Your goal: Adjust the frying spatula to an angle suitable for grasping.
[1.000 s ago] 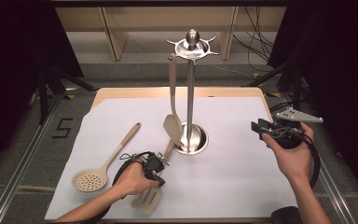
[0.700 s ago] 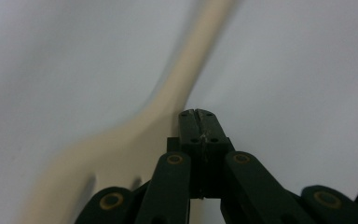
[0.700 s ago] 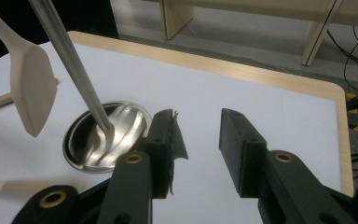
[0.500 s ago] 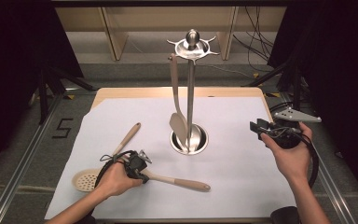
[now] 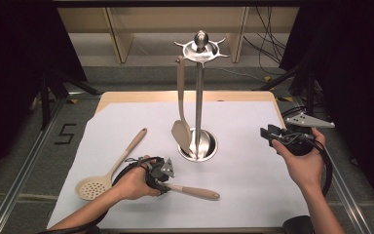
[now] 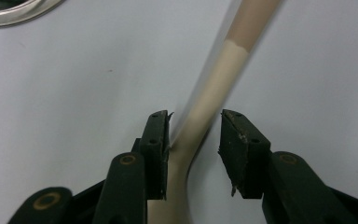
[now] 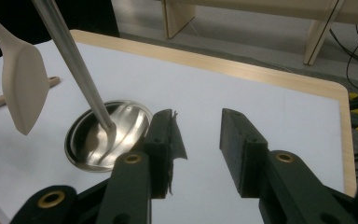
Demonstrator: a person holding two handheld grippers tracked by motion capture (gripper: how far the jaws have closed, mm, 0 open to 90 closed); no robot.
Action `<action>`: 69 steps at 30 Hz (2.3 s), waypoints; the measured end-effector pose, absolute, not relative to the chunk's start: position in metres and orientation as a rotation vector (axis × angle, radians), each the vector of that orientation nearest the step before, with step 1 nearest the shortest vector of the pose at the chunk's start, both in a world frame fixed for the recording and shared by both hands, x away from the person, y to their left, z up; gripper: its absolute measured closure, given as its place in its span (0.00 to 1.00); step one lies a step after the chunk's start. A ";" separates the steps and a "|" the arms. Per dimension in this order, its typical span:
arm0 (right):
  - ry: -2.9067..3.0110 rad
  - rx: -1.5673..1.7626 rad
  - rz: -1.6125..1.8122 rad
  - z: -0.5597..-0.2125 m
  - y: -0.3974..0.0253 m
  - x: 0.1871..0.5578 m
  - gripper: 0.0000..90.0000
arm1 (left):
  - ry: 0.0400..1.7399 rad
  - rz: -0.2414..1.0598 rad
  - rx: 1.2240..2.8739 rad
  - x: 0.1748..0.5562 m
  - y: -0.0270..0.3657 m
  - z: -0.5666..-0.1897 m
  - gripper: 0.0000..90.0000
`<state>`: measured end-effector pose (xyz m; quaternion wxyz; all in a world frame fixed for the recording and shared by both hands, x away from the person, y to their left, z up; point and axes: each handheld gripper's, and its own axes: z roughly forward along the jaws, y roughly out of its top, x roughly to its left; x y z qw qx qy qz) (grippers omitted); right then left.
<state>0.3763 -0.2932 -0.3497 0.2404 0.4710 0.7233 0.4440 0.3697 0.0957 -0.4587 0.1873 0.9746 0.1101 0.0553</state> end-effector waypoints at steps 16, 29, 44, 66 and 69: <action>1.988 1.304 1.200 -0.349 -0.294 0.375 0.72 | 0.323 0.052 2.813 0.379 0.088 -0.462 0.73; 1.966 1.304 1.223 -0.349 -0.295 0.376 0.72 | 0.363 0.026 2.845 0.376 0.082 -0.460 0.86; 1.980 1.316 1.225 -0.349 -0.294 0.376 0.72 | 0.429 0.044 2.896 0.375 0.073 -0.459 0.87; 1.952 1.305 1.228 -0.348 -0.300 0.377 0.72 | 0.486 0.133 2.535 0.350 0.094 -0.456 0.87; 1.954 1.319 1.238 -0.347 -0.300 0.376 0.72 | 0.460 0.152 2.497 0.348 0.095 -0.450 0.87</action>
